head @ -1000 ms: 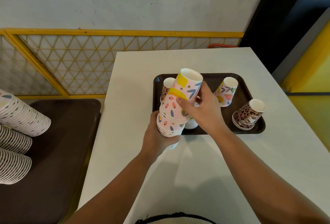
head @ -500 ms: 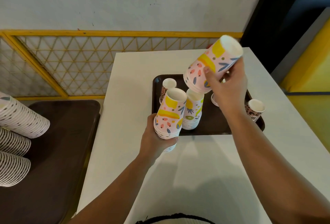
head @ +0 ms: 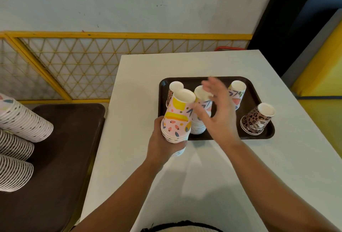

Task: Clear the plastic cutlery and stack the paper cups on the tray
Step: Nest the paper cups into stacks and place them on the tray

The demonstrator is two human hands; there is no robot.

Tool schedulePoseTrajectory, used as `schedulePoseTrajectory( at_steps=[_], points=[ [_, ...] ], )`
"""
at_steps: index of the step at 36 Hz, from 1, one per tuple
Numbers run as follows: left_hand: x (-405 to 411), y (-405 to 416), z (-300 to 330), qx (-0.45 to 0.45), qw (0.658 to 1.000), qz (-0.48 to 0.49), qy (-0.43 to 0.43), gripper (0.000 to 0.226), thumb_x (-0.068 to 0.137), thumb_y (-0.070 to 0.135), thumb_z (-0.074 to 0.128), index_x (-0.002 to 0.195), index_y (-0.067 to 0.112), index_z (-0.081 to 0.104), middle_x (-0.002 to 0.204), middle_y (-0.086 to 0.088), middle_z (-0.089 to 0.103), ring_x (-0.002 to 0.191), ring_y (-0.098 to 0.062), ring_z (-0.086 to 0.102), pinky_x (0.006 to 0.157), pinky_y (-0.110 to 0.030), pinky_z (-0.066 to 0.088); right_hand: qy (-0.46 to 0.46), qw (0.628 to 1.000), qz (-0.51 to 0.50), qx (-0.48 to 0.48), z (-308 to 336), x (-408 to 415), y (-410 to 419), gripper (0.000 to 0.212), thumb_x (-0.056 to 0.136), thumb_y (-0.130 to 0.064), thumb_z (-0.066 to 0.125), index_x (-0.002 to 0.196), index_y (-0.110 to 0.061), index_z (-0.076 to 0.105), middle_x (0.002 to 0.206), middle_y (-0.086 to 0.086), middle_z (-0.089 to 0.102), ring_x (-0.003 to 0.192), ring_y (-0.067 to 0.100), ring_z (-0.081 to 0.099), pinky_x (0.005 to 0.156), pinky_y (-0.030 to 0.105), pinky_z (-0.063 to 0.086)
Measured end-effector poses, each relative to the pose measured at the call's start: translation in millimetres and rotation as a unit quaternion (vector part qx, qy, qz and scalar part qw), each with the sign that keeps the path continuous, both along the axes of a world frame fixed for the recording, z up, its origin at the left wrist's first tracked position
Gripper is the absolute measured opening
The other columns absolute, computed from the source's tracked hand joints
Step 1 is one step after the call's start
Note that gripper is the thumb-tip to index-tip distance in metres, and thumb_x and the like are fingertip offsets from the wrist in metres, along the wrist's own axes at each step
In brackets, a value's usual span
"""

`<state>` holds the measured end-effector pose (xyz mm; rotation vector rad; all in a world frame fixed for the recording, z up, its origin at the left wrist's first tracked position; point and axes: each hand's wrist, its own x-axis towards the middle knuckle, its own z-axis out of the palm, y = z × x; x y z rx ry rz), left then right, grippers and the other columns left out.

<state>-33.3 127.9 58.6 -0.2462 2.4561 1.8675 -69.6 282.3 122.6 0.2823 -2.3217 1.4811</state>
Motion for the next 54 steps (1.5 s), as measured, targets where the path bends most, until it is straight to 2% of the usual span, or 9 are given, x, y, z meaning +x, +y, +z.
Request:
schedulePoseTrajectory(
  at_steps=[3,10,21,25,34,38,42,47,54],
  points=[
    [0.6,1.4,2.3,-0.004,1.000,0.001,0.007,0.080,0.055,0.017,0.089,0.115,0.033,0.039,0.106,0.018,0.059,0.100,-0.008,0.058,0.077,-0.018,0.048,-0.073,0.994,0.075,0.012,2.3,9.7,-10.9,0.067,0.075,-0.036,0.075,0.131,-0.033,0.039,0.114,-0.030,0.053,0.108,-0.011,0.052,0.090,0.007,0.041],
    [-1.1,6.0,3.8,-0.032,0.999,-0.003,0.003,0.080,0.060,0.018,0.088,0.125,0.022,0.040,0.116,0.010,0.057,0.107,-0.015,0.056,0.088,-0.028,0.048,-0.152,0.984,0.093,0.030,-3.5,6.7,-19.1,0.058,0.072,-0.028,0.077,0.113,-0.035,0.036,0.097,-0.035,0.046,0.086,-0.022,0.048,0.069,-0.008,0.036],
    [2.7,5.3,-1.7,0.004,1.000,0.000,-0.028,0.074,0.055,0.018,0.088,0.113,0.032,0.044,0.104,0.015,0.061,0.099,-0.009,0.059,0.078,-0.022,0.049,-0.116,0.992,0.051,-0.011,8.0,-4.1,-11.8,0.059,0.074,-0.027,0.076,0.124,-0.020,0.045,0.112,-0.009,0.060,0.097,-0.002,0.059,0.078,0.007,0.049],
    [1.4,5.0,-3.5,-0.007,1.000,0.003,-0.022,0.075,0.054,0.019,0.089,0.114,0.030,0.044,0.105,0.012,0.061,0.099,-0.010,0.058,0.082,-0.026,0.050,-0.092,0.995,0.030,-0.020,19.6,-9.3,-6.9,0.045,0.076,-0.022,0.075,0.110,-0.024,0.046,0.096,-0.022,0.059,0.085,-0.018,0.057,0.072,0.003,0.046],
    [0.0,0.6,-6.8,-0.006,1.000,0.006,-0.020,0.074,0.058,0.011,0.087,0.114,0.033,0.043,0.103,0.017,0.061,0.097,-0.003,0.059,0.076,-0.017,0.048,0.019,0.992,-0.078,-0.099,57.5,-26.1,7.0,0.042,0.079,-0.021,0.073,0.112,-0.017,0.047,0.099,-0.022,0.059,0.091,-0.013,0.059,0.073,0.009,0.048],
    [0.7,-1.7,-7.8,-0.011,1.000,0.010,-0.028,0.074,0.059,0.012,0.087,0.113,0.033,0.042,0.100,0.019,0.059,0.094,-0.003,0.058,0.073,-0.013,0.046,0.055,0.988,-0.127,-0.063,55.4,-37.0,13.1,0.053,0.078,-0.026,0.074,0.120,-0.011,0.046,0.105,-0.016,0.057,0.095,-0.013,0.056,0.077,0.008,0.048],
    [0.4,-2.0,-6.9,-0.019,0.999,0.012,-0.031,0.073,0.059,0.013,0.087,0.113,0.032,0.042,0.100,0.016,0.058,0.096,-0.008,0.058,0.076,-0.018,0.047,0.022,0.991,-0.129,0.004,33.4,-43.5,15.1,0.068,0.073,-0.034,0.074,0.129,-0.009,0.044,0.121,0.000,0.060,0.109,0.009,0.058,0.086,0.025,0.053],
    [-1.9,-1.9,-3.1,-0.016,0.999,0.011,-0.031,0.073,0.059,0.013,0.087,0.114,0.032,0.042,0.104,0.014,0.059,0.100,-0.011,0.057,0.079,-0.020,0.048,-0.014,0.991,-0.121,0.053,7.0,-41.6,13.6,0.070,0.073,-0.030,0.075,0.132,-0.010,0.041,0.125,0.005,0.058,0.115,0.016,0.056,0.092,0.035,0.051],
    [-2.7,-0.7,3.9,-0.007,0.999,0.014,-0.034,0.075,0.060,0.014,0.087,0.119,0.029,0.043,0.110,0.010,0.060,0.104,-0.013,0.058,0.088,-0.031,0.051,-0.037,0.993,-0.099,0.054,-3.6,-30.4,9.7,0.082,0.074,-0.035,0.076,0.140,-0.014,0.031,0.138,0.002,0.044,0.125,0.007,0.040,0.090,-0.001,0.028]
  ],
)
